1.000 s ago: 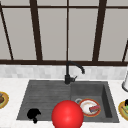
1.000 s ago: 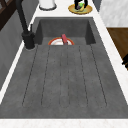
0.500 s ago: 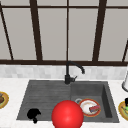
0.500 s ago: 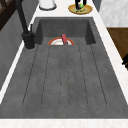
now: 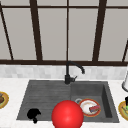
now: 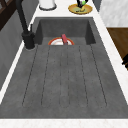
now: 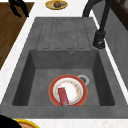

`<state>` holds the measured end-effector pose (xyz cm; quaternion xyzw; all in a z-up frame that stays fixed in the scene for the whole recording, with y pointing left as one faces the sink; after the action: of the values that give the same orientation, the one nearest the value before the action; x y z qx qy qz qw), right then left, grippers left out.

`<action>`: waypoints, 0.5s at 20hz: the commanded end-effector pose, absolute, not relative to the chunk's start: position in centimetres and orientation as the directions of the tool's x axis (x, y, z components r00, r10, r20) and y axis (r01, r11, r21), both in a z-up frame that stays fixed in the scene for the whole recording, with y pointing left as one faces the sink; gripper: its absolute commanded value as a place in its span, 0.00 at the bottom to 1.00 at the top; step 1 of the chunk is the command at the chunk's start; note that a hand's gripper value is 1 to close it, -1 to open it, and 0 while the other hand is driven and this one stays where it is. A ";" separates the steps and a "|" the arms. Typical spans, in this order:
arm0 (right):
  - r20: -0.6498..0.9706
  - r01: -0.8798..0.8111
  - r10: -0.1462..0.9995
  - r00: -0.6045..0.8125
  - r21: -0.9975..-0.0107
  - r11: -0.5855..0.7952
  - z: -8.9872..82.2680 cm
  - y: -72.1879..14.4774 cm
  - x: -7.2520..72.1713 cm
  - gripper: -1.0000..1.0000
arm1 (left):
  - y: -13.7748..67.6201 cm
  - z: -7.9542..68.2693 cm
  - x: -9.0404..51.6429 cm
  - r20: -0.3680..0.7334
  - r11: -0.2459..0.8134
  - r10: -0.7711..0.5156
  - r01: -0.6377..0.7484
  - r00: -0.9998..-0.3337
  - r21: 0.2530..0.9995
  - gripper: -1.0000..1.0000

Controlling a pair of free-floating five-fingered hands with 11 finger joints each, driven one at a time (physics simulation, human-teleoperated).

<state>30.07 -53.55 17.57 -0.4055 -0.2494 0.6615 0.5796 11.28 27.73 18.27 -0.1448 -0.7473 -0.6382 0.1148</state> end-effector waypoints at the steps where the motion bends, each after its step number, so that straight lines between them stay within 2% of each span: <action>1: -0.220 -0.595 0.975 0.042 -0.789 -0.153 20.0 -52.9 30.1 1.00 | 27.7 18.3 11.3 0.356 0.143 0.070 0.363 -0.932 0.921 0.50; 10: -0.222 -0.601 0.974 0.051 -0.785 -0.148 25.5 -50.2 29.6 1.00 | 27.7 18.3 11.3 0.356 0.143 0.070 0.363 -0.932 0.921 0.50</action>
<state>29.68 -51.47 23.91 -0.3954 -0.2375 0.6645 0.5880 11.28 27.73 18.27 -0.1448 -0.7473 -0.6382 0.1148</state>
